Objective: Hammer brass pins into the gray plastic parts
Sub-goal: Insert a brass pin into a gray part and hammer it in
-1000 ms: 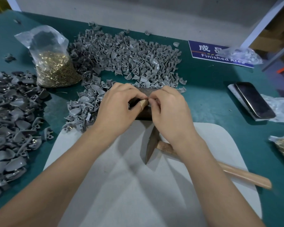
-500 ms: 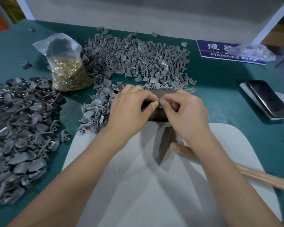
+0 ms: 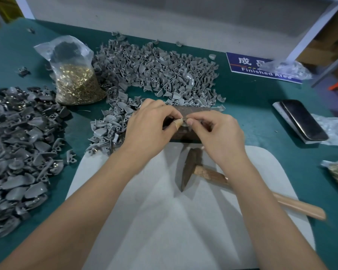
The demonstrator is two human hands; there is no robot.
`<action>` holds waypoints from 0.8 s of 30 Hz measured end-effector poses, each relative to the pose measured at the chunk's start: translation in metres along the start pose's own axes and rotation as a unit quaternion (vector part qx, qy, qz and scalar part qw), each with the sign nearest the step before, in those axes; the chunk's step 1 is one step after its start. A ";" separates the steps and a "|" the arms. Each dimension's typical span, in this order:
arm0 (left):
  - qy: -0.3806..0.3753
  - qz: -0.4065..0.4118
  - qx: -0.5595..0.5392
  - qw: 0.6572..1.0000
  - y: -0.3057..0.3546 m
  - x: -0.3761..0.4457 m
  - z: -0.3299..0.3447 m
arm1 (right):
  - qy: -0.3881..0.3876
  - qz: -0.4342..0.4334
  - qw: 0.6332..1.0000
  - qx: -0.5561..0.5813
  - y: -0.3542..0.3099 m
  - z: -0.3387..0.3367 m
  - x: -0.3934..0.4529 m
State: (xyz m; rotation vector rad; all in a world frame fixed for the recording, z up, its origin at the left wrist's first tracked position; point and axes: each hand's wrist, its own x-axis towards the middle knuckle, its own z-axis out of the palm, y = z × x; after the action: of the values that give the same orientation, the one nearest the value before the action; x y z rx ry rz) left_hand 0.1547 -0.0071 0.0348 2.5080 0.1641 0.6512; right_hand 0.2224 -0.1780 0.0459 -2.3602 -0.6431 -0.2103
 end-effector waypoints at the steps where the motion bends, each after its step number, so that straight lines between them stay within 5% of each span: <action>1: -0.001 -0.001 -0.001 1.000 0.000 0.001 0.000 | 0.003 0.010 1.000 0.024 0.003 -0.004 -0.004; 11: -0.008 -0.016 -0.029 0.999 -0.001 0.000 -0.001 | -0.165 -0.046 0.982 -0.082 0.036 -0.057 -0.106; 17: 0.005 -0.019 -0.029 0.999 0.003 -0.003 -0.001 | -0.044 -0.133 0.958 -0.249 0.025 -0.070 -0.100; 24: 0.011 -0.011 -0.031 0.999 -0.005 -0.008 0.000 | 0.004 -0.026 0.999 -0.040 0.023 -0.081 -0.020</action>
State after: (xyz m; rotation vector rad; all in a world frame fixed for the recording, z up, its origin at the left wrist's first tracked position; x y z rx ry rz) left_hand 0.1473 -0.0052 0.0292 2.4381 0.1764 0.6640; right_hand 0.2184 -0.2533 0.0880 -2.4193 -0.7048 -0.2744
